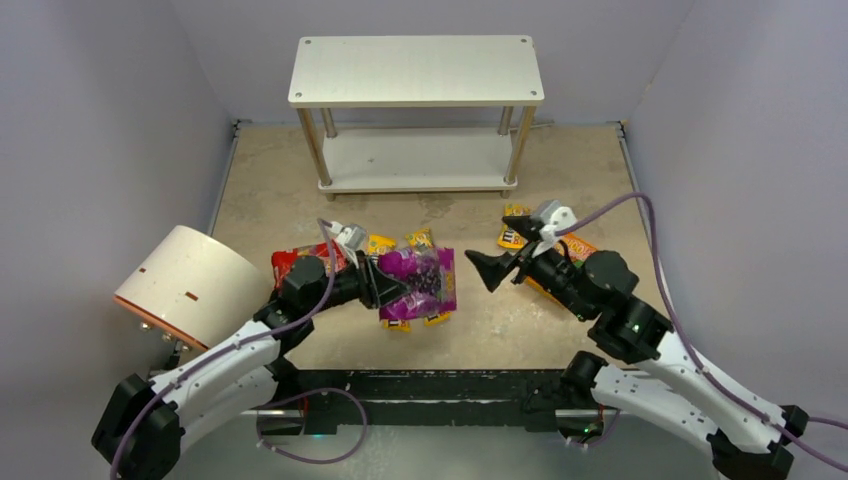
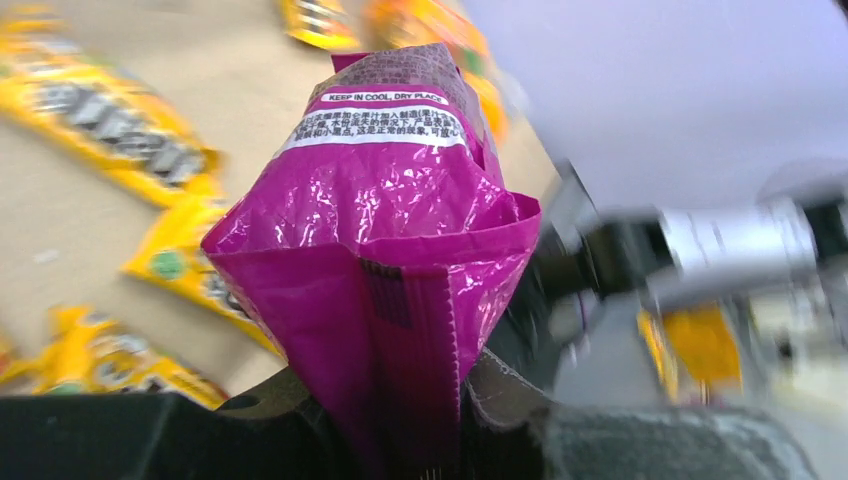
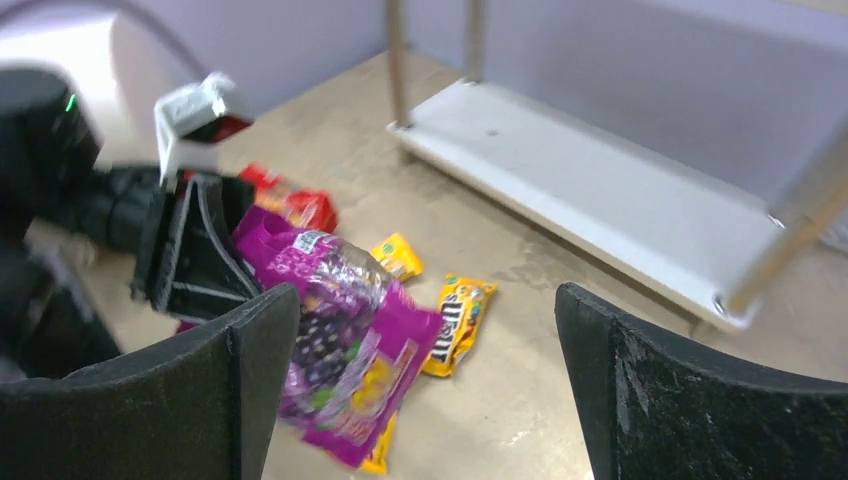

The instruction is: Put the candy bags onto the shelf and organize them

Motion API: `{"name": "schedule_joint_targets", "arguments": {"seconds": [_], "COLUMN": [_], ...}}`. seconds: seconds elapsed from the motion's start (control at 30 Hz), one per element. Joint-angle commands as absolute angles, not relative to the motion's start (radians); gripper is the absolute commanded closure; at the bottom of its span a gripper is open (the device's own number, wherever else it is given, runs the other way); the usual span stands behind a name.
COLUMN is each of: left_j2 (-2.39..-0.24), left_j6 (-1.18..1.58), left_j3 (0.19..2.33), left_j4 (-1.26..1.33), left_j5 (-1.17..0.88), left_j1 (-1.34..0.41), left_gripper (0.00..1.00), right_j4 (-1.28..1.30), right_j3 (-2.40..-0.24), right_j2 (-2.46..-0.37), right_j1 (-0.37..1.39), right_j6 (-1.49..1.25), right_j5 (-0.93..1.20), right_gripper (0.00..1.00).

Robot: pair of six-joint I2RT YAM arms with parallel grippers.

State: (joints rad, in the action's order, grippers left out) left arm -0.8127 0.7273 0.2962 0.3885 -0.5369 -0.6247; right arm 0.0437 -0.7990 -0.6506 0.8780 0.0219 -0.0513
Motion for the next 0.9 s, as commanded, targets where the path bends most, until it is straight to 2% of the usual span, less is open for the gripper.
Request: {"name": "schedule_joint_targets", "arguments": {"seconds": [0.0, 0.07, 0.23, 0.57, 0.7, 0.87], "left_j2": [-0.871, -0.920, -1.119, -1.405, -1.483, -1.696], "left_j6": [1.021, 1.091, 1.105, 1.076, 1.146, 1.234], "left_j3": [0.423, 0.453, 0.527, 0.699, 0.754, 0.847], "left_j4": [0.263, 0.285, 0.560, 0.965, 1.007, 1.106], "left_j5": [0.050, 0.180, 0.383, 0.424, 0.459, 0.583], "left_j1": [-0.622, -0.622, -0.624, -0.627, -0.633, -0.651], "left_gripper": [1.00, 1.00, 1.00, 1.00, 1.00, 1.00], "right_j4": [-0.120, -0.121, -0.141, -0.054, -0.066, -0.057], "right_j3": [-0.728, -0.711, -0.669, -0.683, -0.669, -0.672], "right_j2": [-0.573, -0.544, -0.495, -0.441, -0.419, -0.394], "right_j1": [0.879, 0.877, 0.878, 0.877, 0.878, 0.878], "right_j6": [-0.245, -0.274, -0.268, -0.238, -0.236, -0.239], "right_j5": [-0.451, -0.523, -0.527, -0.525, -0.537, -0.536], "right_gripper": [0.01, 0.01, 0.01, 0.01, 0.01, 0.01]}}
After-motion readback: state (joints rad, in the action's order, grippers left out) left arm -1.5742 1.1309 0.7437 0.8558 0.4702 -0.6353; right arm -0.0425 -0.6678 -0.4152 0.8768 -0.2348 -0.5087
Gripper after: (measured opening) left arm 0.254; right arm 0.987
